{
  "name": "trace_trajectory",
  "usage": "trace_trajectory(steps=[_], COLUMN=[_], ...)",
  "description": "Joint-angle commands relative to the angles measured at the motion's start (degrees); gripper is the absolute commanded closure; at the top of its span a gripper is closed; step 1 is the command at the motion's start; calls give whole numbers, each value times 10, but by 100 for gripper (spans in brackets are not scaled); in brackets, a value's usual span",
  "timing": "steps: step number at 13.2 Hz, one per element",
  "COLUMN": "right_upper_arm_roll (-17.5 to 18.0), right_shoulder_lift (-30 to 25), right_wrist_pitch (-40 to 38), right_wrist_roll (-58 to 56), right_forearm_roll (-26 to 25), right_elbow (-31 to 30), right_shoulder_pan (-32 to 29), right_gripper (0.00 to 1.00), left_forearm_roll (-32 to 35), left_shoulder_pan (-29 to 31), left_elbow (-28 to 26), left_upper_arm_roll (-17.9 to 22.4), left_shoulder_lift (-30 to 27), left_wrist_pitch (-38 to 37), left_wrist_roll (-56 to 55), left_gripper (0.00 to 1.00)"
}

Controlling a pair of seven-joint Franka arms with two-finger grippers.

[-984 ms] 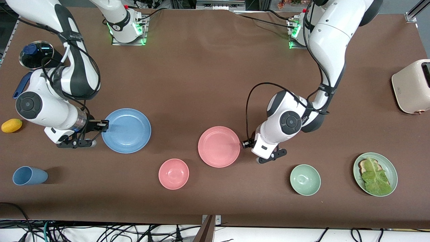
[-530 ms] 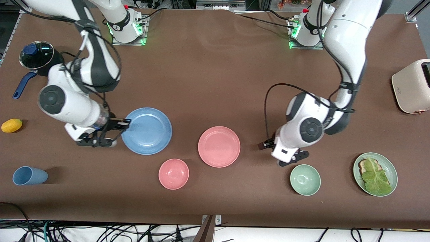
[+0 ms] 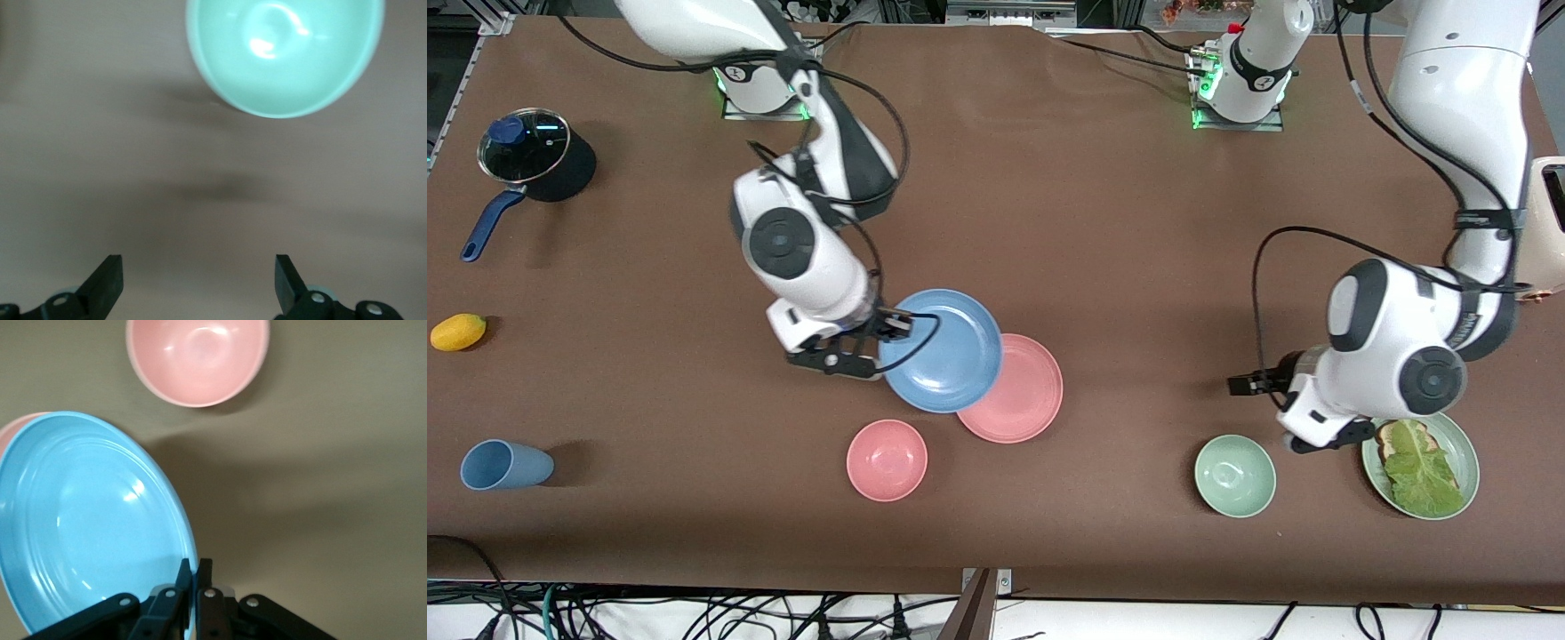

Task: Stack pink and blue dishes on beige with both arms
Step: 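Carry the blue plate onto the pink plate while the left gripper withdraws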

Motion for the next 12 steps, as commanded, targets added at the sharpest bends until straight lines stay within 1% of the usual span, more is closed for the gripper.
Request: trace_trajectory(steps=[1,3,5,6,8,9,12], right_upper_arm_roll=[-5,-6,-6,-6,-6,-6,-5], right_shoulder_lift=[44,65,79,85,96,101,115], right_wrist_pitch=[53,98,125,135,157,170,192], right_wrist_roll=[68,107,119,119,118,116,115], right_forearm_roll=[4,4,4,4,4,4,3], right_elbow=[28,28,28,28,28,28,28], right_shoulder_pan=[31,53,59,59,59,59,59], right_gripper=[100,100,100,100,100,100,100], left_forearm_roll=[18,18,17,16,9,7,2], left_shoulder_pan=[24,43,59,52,25,12,-12], left_elbow=[-5,-3,-8,-14,-78,-91,-132], left_upper_arm_roll=[-4,-4,-2,19,55,71,90], left_shoulder_lift=[-25,-39,-69,-89,-161,-188,-266], left_wrist_pitch=[-27,-48,-66,-69,-67,-67,-68], left_wrist_roll=[53,82,120,142,147,148,152], left_gripper=[0,0,0,0,0,0,0])
